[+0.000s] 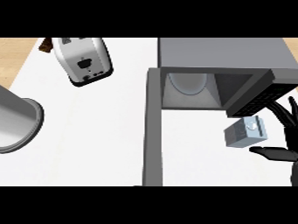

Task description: Pick up the milk, place it into the microwave and close the microwave

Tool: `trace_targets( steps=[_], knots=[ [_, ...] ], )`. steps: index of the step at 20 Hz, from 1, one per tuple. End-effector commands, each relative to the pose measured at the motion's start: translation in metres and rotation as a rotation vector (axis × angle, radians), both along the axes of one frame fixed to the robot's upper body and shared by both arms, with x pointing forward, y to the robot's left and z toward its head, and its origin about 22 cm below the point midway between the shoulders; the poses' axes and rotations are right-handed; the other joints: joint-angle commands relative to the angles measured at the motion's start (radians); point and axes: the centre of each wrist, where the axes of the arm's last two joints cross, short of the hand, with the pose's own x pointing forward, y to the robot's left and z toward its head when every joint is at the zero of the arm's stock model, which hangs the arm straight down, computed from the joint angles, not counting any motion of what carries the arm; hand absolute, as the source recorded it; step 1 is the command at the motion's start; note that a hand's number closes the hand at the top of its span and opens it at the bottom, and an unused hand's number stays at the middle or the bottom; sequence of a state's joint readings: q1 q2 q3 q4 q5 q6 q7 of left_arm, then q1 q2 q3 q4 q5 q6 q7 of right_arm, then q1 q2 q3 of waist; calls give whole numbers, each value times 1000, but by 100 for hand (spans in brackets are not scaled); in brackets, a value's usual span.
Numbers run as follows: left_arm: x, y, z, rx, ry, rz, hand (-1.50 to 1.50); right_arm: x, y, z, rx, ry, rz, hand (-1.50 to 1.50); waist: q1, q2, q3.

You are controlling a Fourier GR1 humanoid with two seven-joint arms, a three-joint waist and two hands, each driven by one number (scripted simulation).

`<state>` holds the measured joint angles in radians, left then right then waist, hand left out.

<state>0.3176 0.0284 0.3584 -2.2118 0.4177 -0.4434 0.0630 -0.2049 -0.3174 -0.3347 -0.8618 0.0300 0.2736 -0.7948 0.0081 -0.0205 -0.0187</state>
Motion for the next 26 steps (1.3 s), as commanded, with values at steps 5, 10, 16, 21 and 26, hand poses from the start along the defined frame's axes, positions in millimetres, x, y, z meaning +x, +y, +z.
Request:
trace_targets(
  steps=[5, 10, 16, 21, 26],
  knots=[
    [2, -3, -4, -16, 11, -23, -150, -9, -1, -27, 149, 211, 278, -150, 29, 30, 22],
    [3, 7, 0, 0, 25, -11, -150, -4, 26, -36, 308, 135, 408, 150, 24, 28, 23],
    [-9, 2, 3, -32, 16, -14, -150, 25, 32, -20, 84, -36, 171, 150, 13, 23, 20],
    [-5, 5, -3, -40, 11, 4, -150, 31, 53, -22, 214, -38, 203, 150, 4, 21, 19],
    [-20, 6, -3, -29, 34, 6, -150, -17, 68, -47, 179, -93, -48, 150, -7, 18, 18]
  ],
)
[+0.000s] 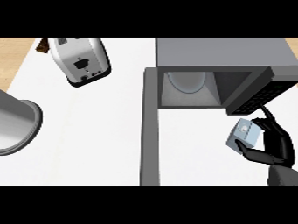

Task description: Pick up the milk, place it into the microwave and close the microwave

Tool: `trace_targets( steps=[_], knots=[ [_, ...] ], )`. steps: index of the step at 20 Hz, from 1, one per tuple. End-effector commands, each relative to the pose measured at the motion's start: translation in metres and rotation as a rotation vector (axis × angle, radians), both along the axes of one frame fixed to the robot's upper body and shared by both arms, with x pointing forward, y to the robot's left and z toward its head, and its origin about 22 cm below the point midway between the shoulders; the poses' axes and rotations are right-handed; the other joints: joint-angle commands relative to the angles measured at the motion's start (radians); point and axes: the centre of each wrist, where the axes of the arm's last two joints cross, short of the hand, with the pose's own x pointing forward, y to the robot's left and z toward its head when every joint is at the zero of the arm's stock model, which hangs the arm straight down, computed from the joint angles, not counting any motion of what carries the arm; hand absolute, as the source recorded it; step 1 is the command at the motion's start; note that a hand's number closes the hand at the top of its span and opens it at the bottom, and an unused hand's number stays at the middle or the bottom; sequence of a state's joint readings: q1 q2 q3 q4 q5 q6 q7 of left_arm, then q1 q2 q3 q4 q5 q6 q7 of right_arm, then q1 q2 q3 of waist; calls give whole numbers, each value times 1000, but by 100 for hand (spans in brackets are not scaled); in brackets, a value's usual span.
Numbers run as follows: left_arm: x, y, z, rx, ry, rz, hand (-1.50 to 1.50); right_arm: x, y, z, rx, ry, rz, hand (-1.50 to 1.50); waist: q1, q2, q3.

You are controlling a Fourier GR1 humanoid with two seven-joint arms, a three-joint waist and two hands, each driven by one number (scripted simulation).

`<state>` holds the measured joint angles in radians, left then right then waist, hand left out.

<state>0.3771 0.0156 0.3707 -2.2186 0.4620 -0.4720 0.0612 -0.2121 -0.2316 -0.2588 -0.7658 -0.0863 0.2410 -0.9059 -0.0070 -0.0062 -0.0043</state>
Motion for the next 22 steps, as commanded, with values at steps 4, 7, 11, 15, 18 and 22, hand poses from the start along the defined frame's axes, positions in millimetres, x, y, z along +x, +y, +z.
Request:
trace_targets(
  steps=[4, 7, 11, 15, 18, 22],
  knots=[
    [-2, 16, -6, -13, -5, -8, -150, -14, 39, 14, 1, -94, -32, 150, 6, 4, 4],
    [-3, 13, -7, 15, -23, 2, -150, -14, 65, 28, 30, -89, 26, 150, 6, 3, 3],
    [-4, 13, -6, -14, -8, 3, -150, -11, 95, 55, 62, -112, 86, 150, 8, 4, 4],
    [12, 11, -6, -23, 1, -13, -150, -5, 112, 82, -37, -126, 56, 150, 7, 5, 4],
    [-2, 15, 18, -28, 4, -12, -150, 4, 117, 95, -64, -125, 47, 150, 11, 5, 4],
    [3, 27, -10, -19, 10, 9, -150, 29, 130, 131, -127, -86, 15, 150, 13, 5, 4]
  ],
)
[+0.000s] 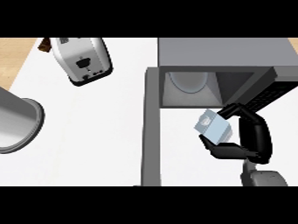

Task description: Pick up the milk, place it into the microwave and close the microwave

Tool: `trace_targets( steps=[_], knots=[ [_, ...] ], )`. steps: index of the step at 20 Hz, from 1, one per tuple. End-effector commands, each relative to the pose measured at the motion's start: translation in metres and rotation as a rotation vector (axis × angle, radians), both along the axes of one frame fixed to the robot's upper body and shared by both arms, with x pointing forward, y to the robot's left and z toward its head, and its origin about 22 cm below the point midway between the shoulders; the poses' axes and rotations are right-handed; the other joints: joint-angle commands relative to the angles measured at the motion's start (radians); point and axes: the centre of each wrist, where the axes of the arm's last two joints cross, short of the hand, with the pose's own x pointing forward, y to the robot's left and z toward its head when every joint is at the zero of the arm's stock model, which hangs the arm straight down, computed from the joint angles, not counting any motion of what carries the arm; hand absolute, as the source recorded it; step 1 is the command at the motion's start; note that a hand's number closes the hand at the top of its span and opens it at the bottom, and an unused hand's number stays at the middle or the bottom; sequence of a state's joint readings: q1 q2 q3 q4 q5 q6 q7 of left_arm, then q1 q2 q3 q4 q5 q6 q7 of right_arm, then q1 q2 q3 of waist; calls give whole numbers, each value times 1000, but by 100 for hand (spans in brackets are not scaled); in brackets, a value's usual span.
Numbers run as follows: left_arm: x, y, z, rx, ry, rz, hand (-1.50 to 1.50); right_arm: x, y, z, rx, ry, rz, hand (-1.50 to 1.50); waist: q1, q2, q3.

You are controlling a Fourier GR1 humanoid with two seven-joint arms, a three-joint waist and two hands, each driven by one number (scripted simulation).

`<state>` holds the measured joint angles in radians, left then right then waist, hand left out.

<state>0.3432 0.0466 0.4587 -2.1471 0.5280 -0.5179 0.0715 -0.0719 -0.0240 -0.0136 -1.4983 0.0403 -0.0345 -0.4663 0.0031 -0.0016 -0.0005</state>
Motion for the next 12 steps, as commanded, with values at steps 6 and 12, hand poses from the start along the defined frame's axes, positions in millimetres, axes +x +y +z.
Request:
trace_targets(
  steps=[6, 12],
  knots=[
    [9, 16, -27, -11, 15, 3, -150, 70, 42, 24, -90, 79, -50, 150, 11, 5, 0],
    [9, 11, -8, 4, 14, -12, -150, 119, 49, 31, -89, 92, -48, 150, 23, 8, 1]
  ],
)
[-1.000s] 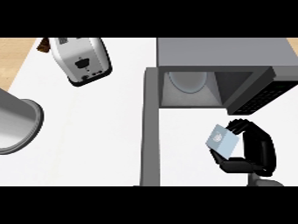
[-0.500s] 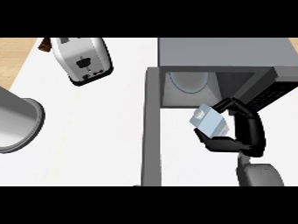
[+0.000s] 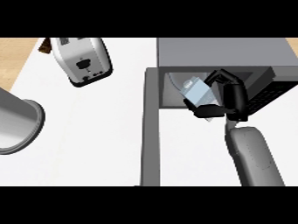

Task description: Pick up the milk, place it into the microwave and close the microwave

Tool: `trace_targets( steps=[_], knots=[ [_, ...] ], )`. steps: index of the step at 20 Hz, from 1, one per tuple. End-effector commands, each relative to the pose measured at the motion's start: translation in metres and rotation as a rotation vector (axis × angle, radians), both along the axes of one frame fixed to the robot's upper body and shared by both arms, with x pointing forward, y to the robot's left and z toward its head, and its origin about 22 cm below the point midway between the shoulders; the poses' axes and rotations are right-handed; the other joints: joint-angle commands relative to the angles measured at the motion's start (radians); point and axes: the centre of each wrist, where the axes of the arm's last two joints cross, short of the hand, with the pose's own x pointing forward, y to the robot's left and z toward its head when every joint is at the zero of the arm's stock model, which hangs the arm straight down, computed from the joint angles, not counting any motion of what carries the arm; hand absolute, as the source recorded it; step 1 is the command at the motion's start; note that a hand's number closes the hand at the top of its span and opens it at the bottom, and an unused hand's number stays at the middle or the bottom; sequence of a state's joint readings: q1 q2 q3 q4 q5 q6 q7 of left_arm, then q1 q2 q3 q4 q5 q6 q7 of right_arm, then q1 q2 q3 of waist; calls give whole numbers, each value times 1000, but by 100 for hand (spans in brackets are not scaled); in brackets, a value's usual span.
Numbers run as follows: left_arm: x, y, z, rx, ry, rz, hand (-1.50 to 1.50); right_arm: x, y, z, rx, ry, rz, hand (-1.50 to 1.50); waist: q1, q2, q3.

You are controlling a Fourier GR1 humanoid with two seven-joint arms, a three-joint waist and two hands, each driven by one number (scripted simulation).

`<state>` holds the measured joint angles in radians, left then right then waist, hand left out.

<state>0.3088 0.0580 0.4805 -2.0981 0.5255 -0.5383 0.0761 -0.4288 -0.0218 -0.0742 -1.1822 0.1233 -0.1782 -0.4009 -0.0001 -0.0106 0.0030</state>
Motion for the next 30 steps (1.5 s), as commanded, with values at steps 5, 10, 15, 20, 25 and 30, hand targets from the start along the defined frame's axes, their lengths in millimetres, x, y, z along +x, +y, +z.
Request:
trace_targets(
  steps=[5, 10, 15, 20, 25, 30],
  knots=[
    [5, 7, -6, 10, -8, -23, -150, 52, 4, 12, -24, 48, -4, 150, 48, 24, -2],
    [17, 5, 4, 17, -15, -41, -150, 61, -2, 28, -90, 1, -50, 150, 64, 29, -2],
    [24, -3, 5, 8, -35, -79, -150, 62, -7, 28, -126, -55, -92, 150, 91, 38, -3],
    [31, -6, 1, -3, -33, -110, -150, 53, -35, 14, -211, -55, -160, 150, 109, 46, -4],
    [34, -4, 5, 36, -33, -103, -150, 48, -27, 7, -122, -68, -245, 150, 136, 52, -3],
    [42, -10, 9, 54, -40, -139, -150, 37, -28, -6, -135, -122, -408, 150, 148, 66, -4]
  ],
)
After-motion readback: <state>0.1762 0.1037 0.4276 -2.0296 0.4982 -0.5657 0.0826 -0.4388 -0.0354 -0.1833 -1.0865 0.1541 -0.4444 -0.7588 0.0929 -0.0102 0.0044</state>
